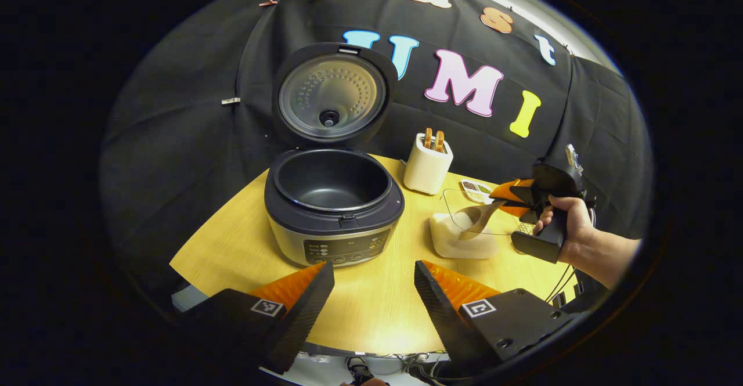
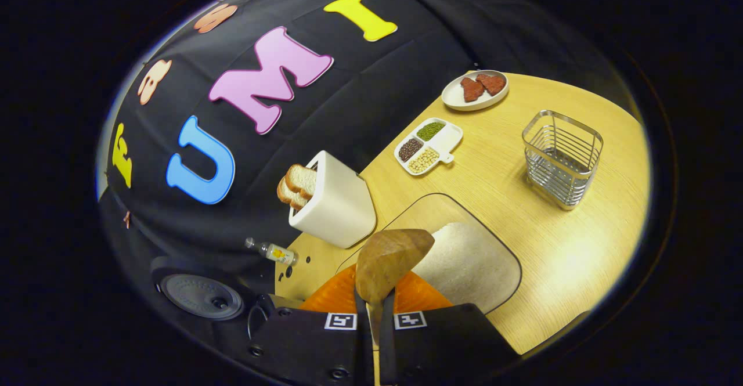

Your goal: Close the left gripper, press the button to open the rice cooker; take a wooden spoon from the chopstick holder with the right hand, scoop a spoonful of rice and pour it into the rice cooker, then put the wooden spoon back into the chopstick holder.

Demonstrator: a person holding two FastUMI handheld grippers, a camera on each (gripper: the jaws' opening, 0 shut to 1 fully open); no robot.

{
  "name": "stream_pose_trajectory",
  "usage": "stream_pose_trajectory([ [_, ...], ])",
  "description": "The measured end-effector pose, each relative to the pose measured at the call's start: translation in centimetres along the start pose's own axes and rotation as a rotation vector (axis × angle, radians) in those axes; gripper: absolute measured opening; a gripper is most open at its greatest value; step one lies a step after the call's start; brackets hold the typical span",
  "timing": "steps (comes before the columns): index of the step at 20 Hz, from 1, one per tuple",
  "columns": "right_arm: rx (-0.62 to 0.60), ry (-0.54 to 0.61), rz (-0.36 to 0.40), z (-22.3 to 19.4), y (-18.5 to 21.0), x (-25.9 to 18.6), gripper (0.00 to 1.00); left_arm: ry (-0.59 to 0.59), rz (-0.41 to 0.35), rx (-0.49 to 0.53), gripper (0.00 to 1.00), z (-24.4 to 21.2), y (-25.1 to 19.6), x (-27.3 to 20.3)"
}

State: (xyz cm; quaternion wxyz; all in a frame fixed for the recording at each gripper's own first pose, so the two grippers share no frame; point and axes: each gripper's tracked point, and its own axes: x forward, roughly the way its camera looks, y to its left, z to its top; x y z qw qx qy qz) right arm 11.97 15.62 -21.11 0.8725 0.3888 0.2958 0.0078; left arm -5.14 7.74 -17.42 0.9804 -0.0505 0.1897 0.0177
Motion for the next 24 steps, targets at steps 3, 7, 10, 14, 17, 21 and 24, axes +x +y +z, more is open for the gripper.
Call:
stream_pose_trajectory([
  [3, 0.092, -0.019, -0.007, 1.6, -0.8, -0.4, 0.08, -0.008, 0.005, 0.003, 0.96, 0.3, 0.5, -0.2],
  [7, 0.161, -0.05, -0.013, 3.6, -1.6, -1.7, 0.08, -0.01, 0.001, 0.004, 0.96, 0.4, 1.0, -0.1],
  [10, 0.215, -0.068, -0.003, 4.6, -1.6, -2.6, 0.08, -0.006, -0.022, 0.006, 0.96, 0.4, 0.9, 0.0],
  [14, 0.282, -0.086, 0.009, 5.2, -1.3, -4.1, 0.08, -0.016, -0.05, 0.037, 0.96, 0.9, 0.8, 0.1],
  [17, 0.325, -0.083, 0.027, 5.3, -0.2, -4.9, 0.09, -0.031, -0.067, 0.049, 0.96, 1.4, 0.8, -0.1],
  [21, 0.391, -0.031, 0.089, 4.6, 3.2, -5.8, 0.08, -0.048, -0.075, 0.041, 0.96, 1.9, 1.0, -0.6],
  [24, 0.407, 0.009, 0.139, 3.3, 6.4, -6.3, 0.08, -0.066, -0.061, 0.039, 0.96, 1.9, 1.8, -1.3],
])
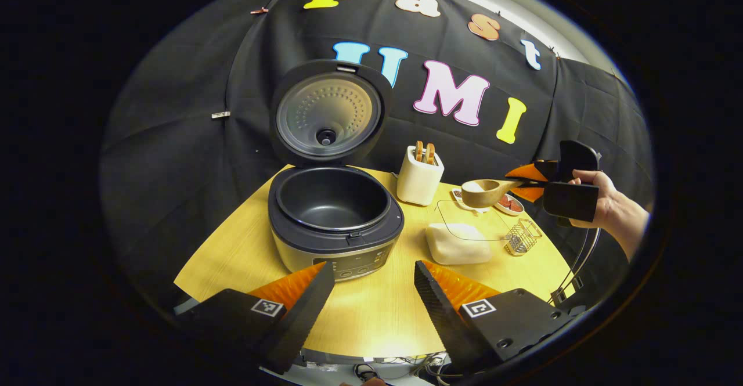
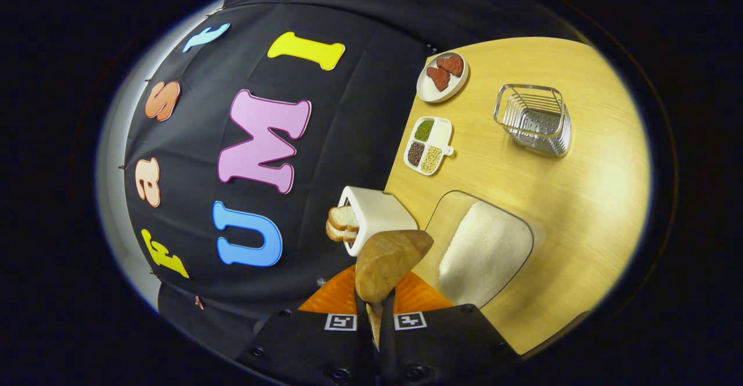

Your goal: Close the left gripper, press the button to open the rice cooker; take a wooden spoon from the chopstick holder with the right hand, scoop a spoonful of rice and pour it into the rice cooker, then put the wooden spoon back into the chopstick holder.

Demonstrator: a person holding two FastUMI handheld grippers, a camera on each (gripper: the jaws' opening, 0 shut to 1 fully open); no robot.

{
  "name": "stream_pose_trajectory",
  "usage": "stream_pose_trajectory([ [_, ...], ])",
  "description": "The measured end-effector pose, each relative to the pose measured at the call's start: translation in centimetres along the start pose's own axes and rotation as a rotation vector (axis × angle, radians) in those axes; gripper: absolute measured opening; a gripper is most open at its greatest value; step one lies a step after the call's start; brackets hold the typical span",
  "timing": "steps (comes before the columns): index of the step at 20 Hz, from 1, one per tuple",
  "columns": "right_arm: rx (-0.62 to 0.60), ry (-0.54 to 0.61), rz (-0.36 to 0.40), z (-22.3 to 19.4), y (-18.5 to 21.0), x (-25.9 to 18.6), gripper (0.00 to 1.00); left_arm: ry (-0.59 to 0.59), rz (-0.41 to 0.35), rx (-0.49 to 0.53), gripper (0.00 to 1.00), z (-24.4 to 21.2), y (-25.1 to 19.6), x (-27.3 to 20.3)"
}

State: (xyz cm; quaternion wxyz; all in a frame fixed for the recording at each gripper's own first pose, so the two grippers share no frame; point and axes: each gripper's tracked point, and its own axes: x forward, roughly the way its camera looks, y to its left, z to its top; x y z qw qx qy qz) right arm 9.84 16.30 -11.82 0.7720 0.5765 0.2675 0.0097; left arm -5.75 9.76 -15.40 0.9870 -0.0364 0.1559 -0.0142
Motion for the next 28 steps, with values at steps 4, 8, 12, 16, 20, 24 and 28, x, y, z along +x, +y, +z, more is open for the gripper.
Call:
stream_pose_trajectory([
  [4, 0.006, 0.09, 0.045, -4.9, 3.0, 0.5, 0.08, -0.017, 0.039, -0.037, 0.96, -0.1, 1.7, -1.0],
  [8, -0.026, 0.187, 0.092, -10.4, 6.0, 1.3, 0.08, -0.036, 0.097, -0.076, 0.96, 0.0, 4.3, -2.2],
  [12, -0.072, 0.263, 0.123, -15.6, 7.9, 2.3, 0.08, -0.044, 0.161, -0.122, 0.96, -0.3, 7.3, -3.3],
  [16, -0.192, 0.298, 0.152, -19.9, 9.3, 3.2, 0.08, -0.067, 0.235, -0.117, 0.96, -0.4, 10.5, -4.4],
  [20, -0.504, 0.255, 0.186, -22.6, 10.4, 4.7, 0.08, -0.034, 0.243, -0.163, 0.96, -1.8, 11.8, -4.3],
  [24, -0.754, 0.213, 0.226, -24.3, 10.5, 5.1, 0.08, -0.026, 0.243, -0.16, 0.96, -1.7, 12.8, -3.6],
  [28, -0.868, 0.221, 0.229, -26.6, 9.9, 7.1, 0.08, -0.037, 0.238, -0.165, 0.96, -0.9, 13.1, -2.9],
])
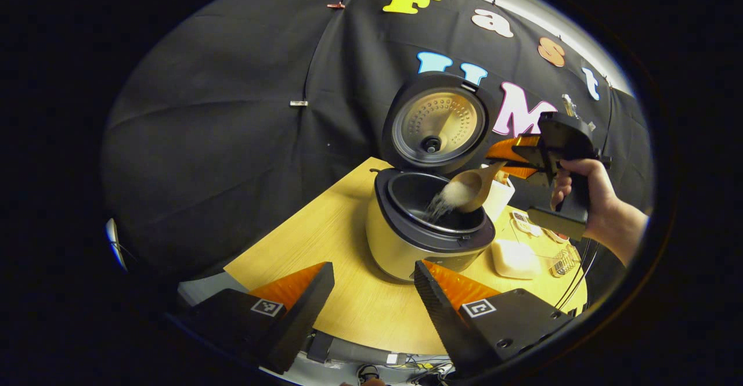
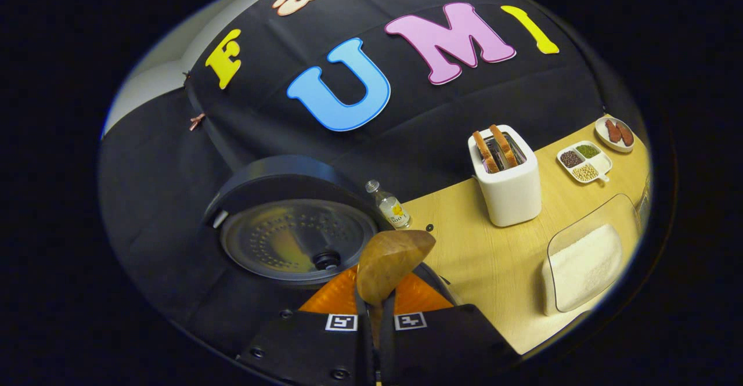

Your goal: Close the left gripper, press the button to open the rice cooker; take a wooden spoon from the chopstick holder with the right hand, scoop a spoonful of rice and pour it into the rice cooker, then put the wooden spoon back into the chopstick holder.

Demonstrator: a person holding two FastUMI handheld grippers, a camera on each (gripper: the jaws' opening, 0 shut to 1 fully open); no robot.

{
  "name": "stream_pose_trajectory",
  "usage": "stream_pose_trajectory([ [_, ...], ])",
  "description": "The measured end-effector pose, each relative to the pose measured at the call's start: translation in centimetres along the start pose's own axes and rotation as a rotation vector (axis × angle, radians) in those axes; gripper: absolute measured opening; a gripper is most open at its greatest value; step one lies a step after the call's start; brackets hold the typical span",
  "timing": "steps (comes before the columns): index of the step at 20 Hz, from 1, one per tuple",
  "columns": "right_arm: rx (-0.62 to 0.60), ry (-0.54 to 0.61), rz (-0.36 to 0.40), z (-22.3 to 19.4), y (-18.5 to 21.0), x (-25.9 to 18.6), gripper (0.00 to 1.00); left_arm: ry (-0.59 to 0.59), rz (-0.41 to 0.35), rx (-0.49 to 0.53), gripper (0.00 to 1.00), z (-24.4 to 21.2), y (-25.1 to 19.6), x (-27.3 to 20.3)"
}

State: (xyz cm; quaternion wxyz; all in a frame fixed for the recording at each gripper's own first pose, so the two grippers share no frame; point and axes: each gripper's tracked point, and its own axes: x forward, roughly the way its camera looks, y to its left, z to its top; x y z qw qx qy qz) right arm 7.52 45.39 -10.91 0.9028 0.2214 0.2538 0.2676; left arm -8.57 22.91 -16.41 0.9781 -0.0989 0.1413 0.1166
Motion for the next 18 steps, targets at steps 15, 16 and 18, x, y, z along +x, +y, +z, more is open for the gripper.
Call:
stream_pose_trajectory([
  [15, -0.567, -0.05, 0.114, -3.1, 4.3, -0.4, 0.08, -0.017, 0.015, 0.036, 0.96, 1.2, 2.1, 0.9],
  [16, -0.606, -0.049, 0.124, -3.6, 4.6, -0.5, 0.08, -0.018, 0.021, 0.038, 0.96, 1.3, 2.5, 0.9],
  [18, -0.685, -0.045, 0.148, -4.5, 5.3, -1.0, 0.08, -0.012, 0.028, 0.024, 0.97, 1.0, 2.8, 0.9],
])
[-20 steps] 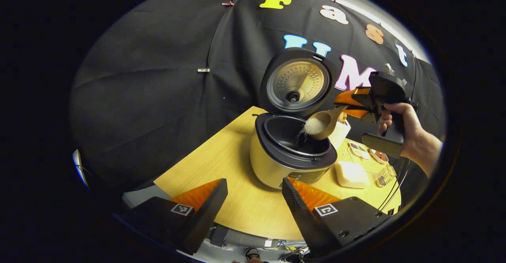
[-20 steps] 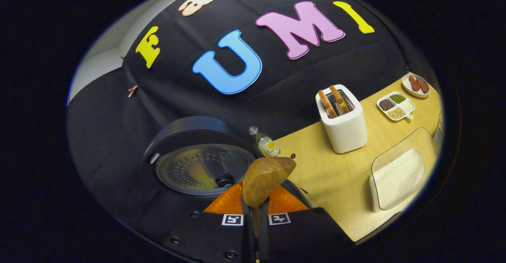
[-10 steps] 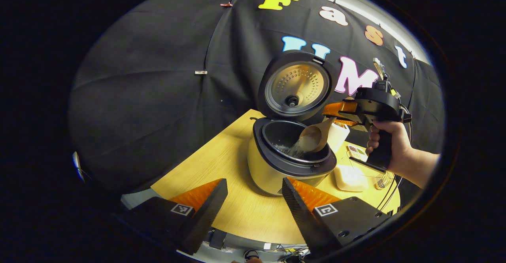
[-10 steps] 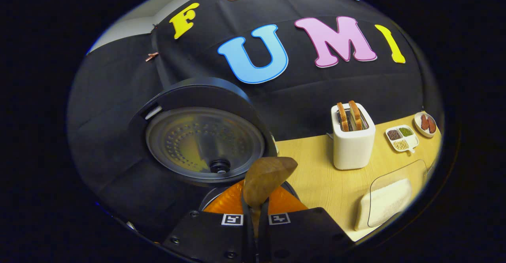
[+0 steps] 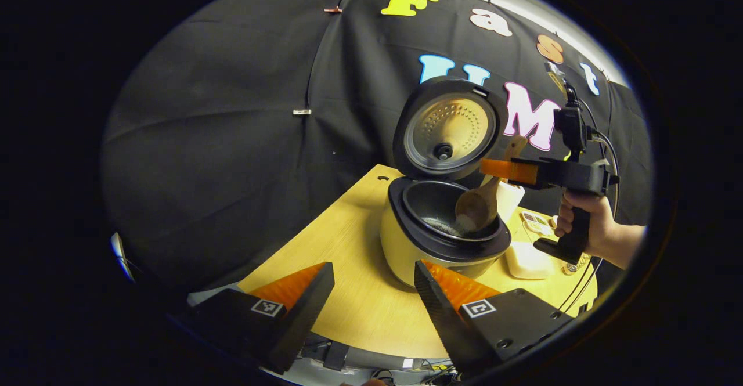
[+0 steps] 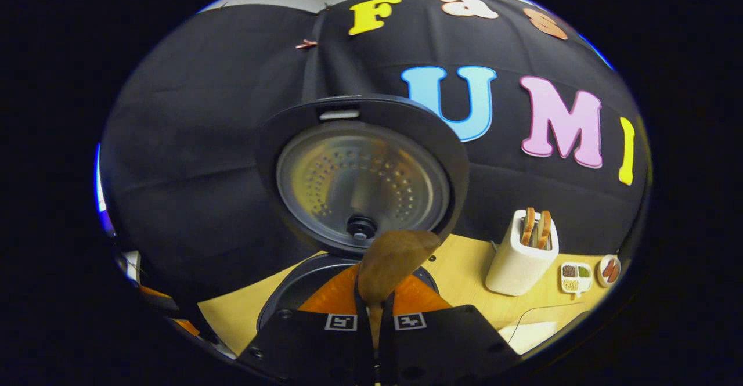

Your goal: Close the left gripper, press the button to open the rice cooker; take a wooden spoon from the chopstick holder with the right hand, scoop a spoonful of rice and pour it into the rice cooker, then put the wooden spoon back into the chopstick holder.

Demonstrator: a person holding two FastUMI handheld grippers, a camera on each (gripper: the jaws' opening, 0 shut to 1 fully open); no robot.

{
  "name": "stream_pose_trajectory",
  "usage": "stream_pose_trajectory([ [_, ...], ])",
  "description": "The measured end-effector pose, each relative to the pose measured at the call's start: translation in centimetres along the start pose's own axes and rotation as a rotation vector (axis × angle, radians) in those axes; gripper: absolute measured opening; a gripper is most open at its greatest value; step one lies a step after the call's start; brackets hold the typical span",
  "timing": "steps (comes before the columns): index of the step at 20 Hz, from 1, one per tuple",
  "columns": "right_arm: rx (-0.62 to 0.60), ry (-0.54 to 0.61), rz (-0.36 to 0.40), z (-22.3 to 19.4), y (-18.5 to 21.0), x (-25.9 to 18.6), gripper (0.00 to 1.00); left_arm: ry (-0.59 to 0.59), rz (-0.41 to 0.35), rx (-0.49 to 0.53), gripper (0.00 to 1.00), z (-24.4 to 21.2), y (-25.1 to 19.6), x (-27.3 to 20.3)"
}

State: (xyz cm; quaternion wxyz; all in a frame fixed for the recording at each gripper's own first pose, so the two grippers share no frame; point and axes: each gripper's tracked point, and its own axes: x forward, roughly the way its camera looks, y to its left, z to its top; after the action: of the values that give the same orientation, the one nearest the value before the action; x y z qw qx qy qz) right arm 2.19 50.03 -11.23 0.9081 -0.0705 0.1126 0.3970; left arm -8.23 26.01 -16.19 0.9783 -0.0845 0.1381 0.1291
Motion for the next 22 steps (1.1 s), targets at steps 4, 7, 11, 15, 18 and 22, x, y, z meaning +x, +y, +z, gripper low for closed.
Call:
stream_pose_trajectory([
  [4, -0.111, -0.001, 0.042, -0.6, 2.0, -0.4, 0.08, 0.003, -0.003, -0.027, 0.96, -0.6, -0.2, -0.5],
  [7, -0.066, 0.008, 0.031, -0.8, 1.9, -0.6, 0.08, 0.004, -0.006, -0.018, 0.96, -0.9, -0.5, -0.7],
  [11, 0.122, 0.012, -0.016, 0.2, 0.3, -1.1, 0.08, -0.004, -0.023, -0.017, 0.96, -0.8, -1.1, -1.2],
  [15, 0.244, -0.031, -0.085, 2.4, -2.9, -3.1, 0.08, -0.017, -0.045, -0.025, 0.97, -0.3, -2.1, -1.5],
  [18, 0.366, -0.059, -0.13, 3.5, -5.8, -5.2, 0.08, -0.033, -0.073, -0.004, 0.96, 0.2, -3.5, -1.5],
  [22, 0.54, -0.107, -0.205, 4.7, -10.8, -8.8, 0.13, -0.045, -0.115, 0.03, 0.96, 0.8, -6.2, -1.8],
])
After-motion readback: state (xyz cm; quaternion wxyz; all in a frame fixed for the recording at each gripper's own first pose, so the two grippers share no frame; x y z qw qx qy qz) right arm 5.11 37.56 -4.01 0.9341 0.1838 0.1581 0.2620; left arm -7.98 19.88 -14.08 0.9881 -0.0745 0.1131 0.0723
